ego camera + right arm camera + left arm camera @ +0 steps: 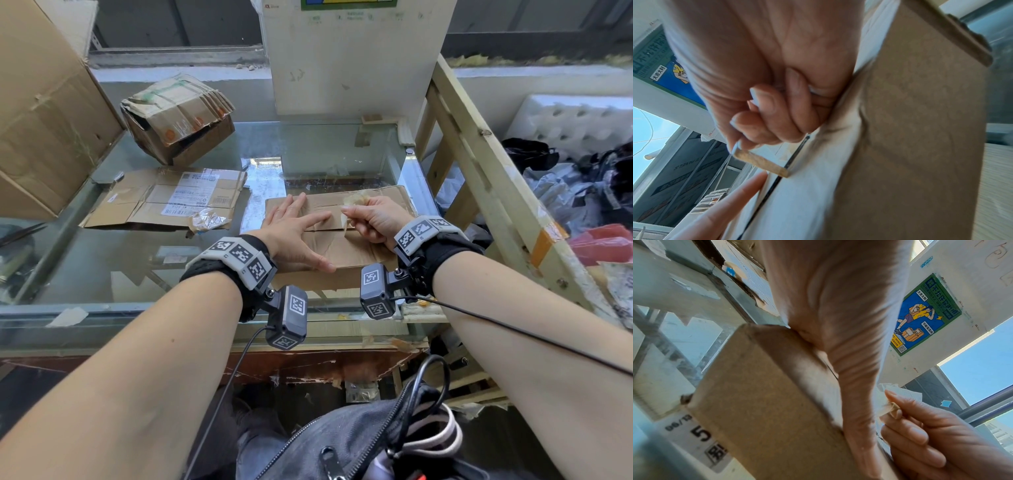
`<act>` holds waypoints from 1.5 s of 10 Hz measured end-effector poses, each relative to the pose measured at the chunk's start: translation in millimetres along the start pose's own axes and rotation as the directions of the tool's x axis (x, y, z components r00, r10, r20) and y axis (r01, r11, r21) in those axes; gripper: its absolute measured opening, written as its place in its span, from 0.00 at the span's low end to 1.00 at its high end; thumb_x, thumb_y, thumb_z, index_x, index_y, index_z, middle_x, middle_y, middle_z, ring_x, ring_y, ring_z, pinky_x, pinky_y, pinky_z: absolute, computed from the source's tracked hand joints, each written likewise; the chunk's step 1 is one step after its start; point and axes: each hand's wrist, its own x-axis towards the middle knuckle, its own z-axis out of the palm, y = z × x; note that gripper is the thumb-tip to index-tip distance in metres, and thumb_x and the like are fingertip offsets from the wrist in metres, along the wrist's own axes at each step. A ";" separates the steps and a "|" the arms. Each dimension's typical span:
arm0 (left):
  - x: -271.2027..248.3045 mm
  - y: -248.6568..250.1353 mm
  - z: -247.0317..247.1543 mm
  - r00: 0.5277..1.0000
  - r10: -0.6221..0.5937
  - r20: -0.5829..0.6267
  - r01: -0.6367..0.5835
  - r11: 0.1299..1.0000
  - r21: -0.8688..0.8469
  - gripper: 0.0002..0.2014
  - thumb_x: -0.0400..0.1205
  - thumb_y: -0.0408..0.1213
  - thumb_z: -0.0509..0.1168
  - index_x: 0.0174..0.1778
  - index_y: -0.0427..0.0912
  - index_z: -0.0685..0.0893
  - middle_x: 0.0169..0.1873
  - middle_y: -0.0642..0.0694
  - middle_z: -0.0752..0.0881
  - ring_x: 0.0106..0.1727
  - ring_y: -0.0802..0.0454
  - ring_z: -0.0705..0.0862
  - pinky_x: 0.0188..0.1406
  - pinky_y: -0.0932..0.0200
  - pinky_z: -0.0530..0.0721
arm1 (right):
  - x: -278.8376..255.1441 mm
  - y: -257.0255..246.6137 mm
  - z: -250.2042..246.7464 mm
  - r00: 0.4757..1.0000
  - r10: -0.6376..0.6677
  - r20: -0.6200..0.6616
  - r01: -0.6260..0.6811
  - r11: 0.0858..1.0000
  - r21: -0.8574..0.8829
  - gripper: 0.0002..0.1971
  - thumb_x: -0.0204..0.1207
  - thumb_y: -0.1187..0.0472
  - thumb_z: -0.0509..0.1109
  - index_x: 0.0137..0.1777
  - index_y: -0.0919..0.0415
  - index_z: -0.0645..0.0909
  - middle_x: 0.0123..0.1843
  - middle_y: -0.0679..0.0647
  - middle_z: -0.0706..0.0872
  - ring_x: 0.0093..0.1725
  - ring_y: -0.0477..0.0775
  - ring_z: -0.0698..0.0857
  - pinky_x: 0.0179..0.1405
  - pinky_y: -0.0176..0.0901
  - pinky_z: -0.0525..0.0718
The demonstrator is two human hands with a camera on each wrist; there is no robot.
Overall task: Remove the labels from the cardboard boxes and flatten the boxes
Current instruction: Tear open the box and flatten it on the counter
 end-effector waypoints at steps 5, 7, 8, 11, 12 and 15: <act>-0.6 1.0 -0.3 1.000 -0.001 0.003 0.001 1.000 0.008 0.51 0.66 0.64 0.75 0.82 0.69 0.53 0.84 0.49 0.34 0.83 0.49 0.30 0.79 0.46 0.31 | -4.2 -2.4 0.7 1.000 -0.008 -0.010 0.009 0.996 0.091 0.14 0.81 0.65 0.66 0.32 0.62 0.73 0.13 0.47 0.74 0.09 0.40 0.66 0.06 0.27 0.59; -0.8 0.6 -0.5 1.000 0.000 0.003 0.000 1.000 0.009 0.51 0.66 0.64 0.75 0.82 0.69 0.53 0.84 0.49 0.34 0.83 0.49 0.30 0.79 0.45 0.31 | -2.3 0.0 -1.0 1.000 -0.007 -0.014 0.009 0.989 0.145 0.14 0.81 0.66 0.66 0.33 0.62 0.73 0.14 0.48 0.75 0.09 0.41 0.66 0.06 0.27 0.60; -0.9 0.8 -0.2 1.000 -0.001 0.002 0.001 1.000 0.009 0.51 0.66 0.64 0.75 0.82 0.69 0.53 0.84 0.49 0.34 0.83 0.49 0.30 0.79 0.46 0.31 | -1.7 0.6 -2.3 1.000 -0.007 -0.017 0.010 0.985 0.169 0.13 0.81 0.66 0.66 0.33 0.62 0.73 0.14 0.49 0.75 0.09 0.41 0.66 0.06 0.28 0.59; 0.5 0.7 -0.2 1.000 -0.003 0.008 0.003 1.000 0.012 0.52 0.65 0.64 0.75 0.82 0.69 0.53 0.84 0.49 0.34 0.83 0.49 0.30 0.79 0.45 0.32 | 1.7 3.6 -4.9 1.000 0.005 -0.029 0.001 0.980 0.199 0.15 0.80 0.65 0.67 0.30 0.62 0.73 0.15 0.50 0.74 0.09 0.42 0.66 0.07 0.27 0.59; 0.2 1.0 -0.3 1.000 -0.006 0.014 0.005 1.000 0.016 0.52 0.66 0.64 0.75 0.82 0.69 0.52 0.84 0.49 0.33 0.83 0.49 0.30 0.79 0.45 0.31 | 0.5 2.9 -5.4 0.999 0.004 -0.034 0.003 0.979 0.205 0.16 0.80 0.65 0.67 0.30 0.62 0.73 0.15 0.50 0.74 0.09 0.42 0.66 0.07 0.27 0.59; -0.5 16.8 -9.4 0.997 -0.058 0.054 0.054 0.995 0.078 0.53 0.65 0.62 0.77 0.83 0.66 0.54 0.85 0.43 0.36 0.84 0.43 0.31 0.80 0.39 0.36 | -3.3 7.0 -0.2 0.940 -0.197 -0.279 0.129 0.961 -0.244 0.15 0.76 0.63 0.71 0.29 0.58 0.75 0.25 0.55 0.80 0.23 0.51 0.83 0.26 0.39 0.84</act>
